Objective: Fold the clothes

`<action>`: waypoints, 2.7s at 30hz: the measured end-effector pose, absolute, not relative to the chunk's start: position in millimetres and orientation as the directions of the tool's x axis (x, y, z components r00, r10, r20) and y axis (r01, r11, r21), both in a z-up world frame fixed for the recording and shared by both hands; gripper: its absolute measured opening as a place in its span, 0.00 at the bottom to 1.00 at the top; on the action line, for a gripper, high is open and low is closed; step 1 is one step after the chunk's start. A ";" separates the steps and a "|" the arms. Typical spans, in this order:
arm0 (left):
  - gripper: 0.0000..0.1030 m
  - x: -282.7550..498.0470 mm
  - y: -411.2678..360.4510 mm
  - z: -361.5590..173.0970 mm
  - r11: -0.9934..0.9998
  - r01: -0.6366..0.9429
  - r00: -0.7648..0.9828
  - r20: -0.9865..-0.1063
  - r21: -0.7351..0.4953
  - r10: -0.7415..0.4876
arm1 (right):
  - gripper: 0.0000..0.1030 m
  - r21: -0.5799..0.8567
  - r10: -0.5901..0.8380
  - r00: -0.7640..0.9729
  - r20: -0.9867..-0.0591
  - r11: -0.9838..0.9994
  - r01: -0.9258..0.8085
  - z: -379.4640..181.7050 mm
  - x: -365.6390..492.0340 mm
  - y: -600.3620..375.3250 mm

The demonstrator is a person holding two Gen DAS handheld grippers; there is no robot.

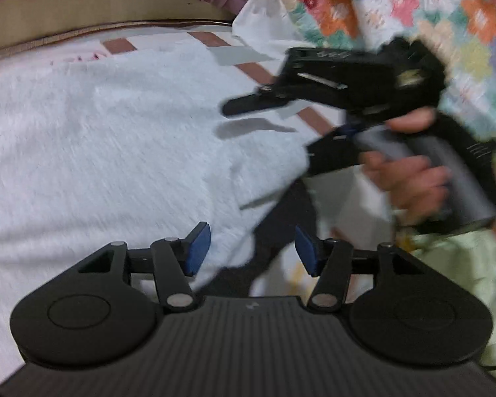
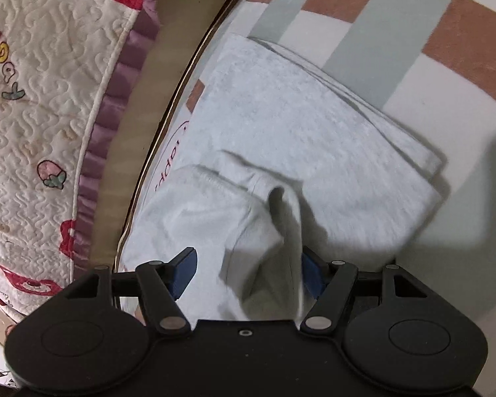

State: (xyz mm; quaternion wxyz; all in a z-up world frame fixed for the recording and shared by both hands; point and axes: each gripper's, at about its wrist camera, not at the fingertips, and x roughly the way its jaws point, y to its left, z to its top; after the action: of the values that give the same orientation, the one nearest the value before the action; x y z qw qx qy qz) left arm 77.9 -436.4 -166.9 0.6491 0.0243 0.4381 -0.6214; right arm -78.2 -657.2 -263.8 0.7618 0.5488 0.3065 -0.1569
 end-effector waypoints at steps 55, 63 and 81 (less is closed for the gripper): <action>0.61 22.2 -408.2 -164.0 0.269 0.946 0.313 -0.738 0.183 -0.598 | 0.36 0.658 -0.232 0.745 -0.625 0.358 0.663 -251.2 -116.8 -624.6; 0.68 15.5 -429.3 -176.1 0.246 0.931 0.364 -0.751 0.271 -0.551 | 0.07 0.717 -0.277 0.833 -0.479 0.423 0.553 -215.0 -135.0 -621.4; 0.07 23.7 -392.2 -155.1 0.441 0.873 0.448 -0.699 0.208 -0.557 | 0.11 0.478 -0.141 0.658 -0.740 0.578 0.661 -228.8 -124.1 -596.0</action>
State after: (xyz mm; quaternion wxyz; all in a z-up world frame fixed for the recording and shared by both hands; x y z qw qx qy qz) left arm 23.7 -392.2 -155.1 0.8020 0.2842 0.2781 -0.4457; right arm -124.1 -596.0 -228.8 0.8229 0.3895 0.3341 -0.2437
